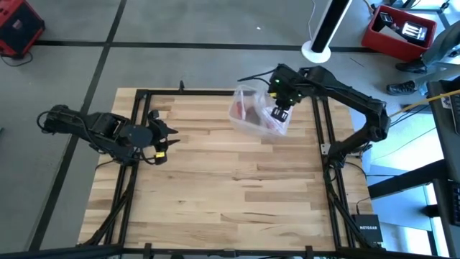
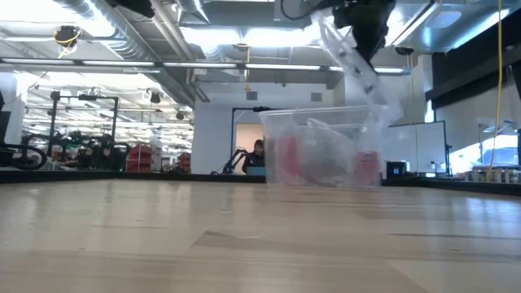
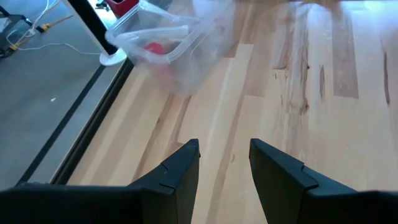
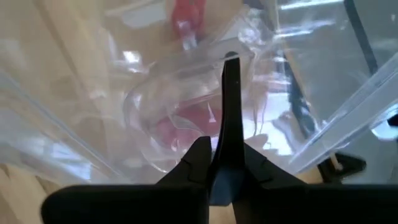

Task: Roll bandage
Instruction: Close the transparent bin

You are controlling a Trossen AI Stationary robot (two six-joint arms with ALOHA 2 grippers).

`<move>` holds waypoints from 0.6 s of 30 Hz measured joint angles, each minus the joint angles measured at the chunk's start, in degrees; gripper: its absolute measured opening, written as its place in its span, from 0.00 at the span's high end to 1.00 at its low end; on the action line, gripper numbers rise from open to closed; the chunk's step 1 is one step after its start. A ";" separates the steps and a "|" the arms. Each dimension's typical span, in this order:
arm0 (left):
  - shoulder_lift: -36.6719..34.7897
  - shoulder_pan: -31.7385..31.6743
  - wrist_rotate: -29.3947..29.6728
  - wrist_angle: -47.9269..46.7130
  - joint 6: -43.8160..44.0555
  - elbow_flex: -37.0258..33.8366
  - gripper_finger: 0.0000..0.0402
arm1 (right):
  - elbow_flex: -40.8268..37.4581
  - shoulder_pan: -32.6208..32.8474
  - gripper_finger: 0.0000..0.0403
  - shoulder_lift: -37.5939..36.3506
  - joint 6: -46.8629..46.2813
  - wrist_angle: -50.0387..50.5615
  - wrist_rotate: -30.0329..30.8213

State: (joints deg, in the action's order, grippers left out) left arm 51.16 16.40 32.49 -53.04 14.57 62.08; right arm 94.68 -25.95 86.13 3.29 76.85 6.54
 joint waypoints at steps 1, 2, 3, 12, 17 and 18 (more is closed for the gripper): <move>0.00 -0.02 0.00 0.00 0.00 0.00 0.67 | 0.04 0.04 0.92 0.44 0.02 -1.23 -0.06; 0.00 -0.01 0.00 0.01 -0.07 0.00 0.67 | 0.04 0.04 0.91 1.02 0.02 -1.85 -0.06; 0.00 0.00 0.00 0.02 -0.05 0.00 0.67 | 0.04 0.06 0.91 1.62 -0.03 -2.15 -0.10; 0.76 -0.14 0.10 0.92 -0.36 0.00 0.67 | 0.10 0.06 0.92 4.63 -0.80 -1.41 -0.94; 4.31 -3.46 3.25 5.07 -5.50 0.07 0.67 | 3.61 0.11 0.92 4.56 -1.70 2.14 -2.50; 5.26 -5.05 3.97 5.60 -7.50 0.07 0.67 | 4.33 0.11 0.92 4.54 -1.70 2.09 -2.50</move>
State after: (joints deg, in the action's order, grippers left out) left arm 56.41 11.35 36.46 -47.44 7.06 62.15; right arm 99.01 -25.85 90.68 1.58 78.94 4.03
